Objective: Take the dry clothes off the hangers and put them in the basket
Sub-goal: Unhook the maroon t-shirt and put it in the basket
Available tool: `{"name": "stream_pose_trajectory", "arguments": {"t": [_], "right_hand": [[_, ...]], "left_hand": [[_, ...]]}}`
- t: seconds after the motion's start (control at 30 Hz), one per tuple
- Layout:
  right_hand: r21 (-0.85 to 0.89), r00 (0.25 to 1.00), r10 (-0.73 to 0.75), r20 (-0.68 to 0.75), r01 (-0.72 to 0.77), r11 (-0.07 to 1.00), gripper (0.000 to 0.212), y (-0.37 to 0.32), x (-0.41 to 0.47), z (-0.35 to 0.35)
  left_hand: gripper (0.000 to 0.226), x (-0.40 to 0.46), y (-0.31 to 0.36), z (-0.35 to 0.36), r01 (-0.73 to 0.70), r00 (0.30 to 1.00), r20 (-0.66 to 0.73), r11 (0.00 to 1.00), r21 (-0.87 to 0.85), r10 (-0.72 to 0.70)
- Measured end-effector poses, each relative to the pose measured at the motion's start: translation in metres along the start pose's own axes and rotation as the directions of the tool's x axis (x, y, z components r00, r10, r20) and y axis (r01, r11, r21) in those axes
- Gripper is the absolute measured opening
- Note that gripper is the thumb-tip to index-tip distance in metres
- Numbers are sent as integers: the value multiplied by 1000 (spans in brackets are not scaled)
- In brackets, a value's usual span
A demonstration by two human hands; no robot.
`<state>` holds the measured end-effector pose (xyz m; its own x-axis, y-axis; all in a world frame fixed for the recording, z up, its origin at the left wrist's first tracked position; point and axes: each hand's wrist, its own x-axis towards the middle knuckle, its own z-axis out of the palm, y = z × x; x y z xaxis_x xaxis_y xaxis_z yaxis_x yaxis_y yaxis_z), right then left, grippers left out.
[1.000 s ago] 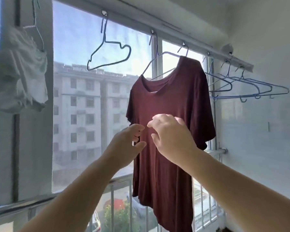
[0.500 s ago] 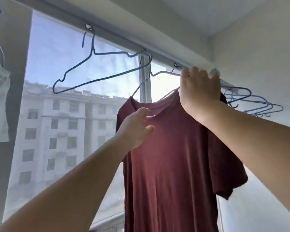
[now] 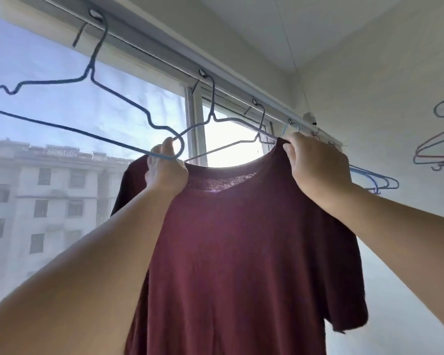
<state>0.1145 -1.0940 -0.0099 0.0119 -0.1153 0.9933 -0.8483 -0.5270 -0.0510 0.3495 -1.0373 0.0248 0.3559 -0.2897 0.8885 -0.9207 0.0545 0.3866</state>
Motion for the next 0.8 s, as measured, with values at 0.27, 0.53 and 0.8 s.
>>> {"name": "stream_pose_trajectory", "arguments": {"t": [0.27,0.53,0.8], "right_hand": [[148,996,88,-14,-85,985,31,0,-10,21],[159,994,111,-10,-108,981,32,-3,-13,29],[302,972,232,-48,-207,930,31,-13,-17,29]], "left_hand": [[58,36,-29,3,2,1000,-13,989,148,0],[53,35,-25,13,-36,999,47,978,203,27],[63,18,2,16,-212,977,62,970,121,205]]}}
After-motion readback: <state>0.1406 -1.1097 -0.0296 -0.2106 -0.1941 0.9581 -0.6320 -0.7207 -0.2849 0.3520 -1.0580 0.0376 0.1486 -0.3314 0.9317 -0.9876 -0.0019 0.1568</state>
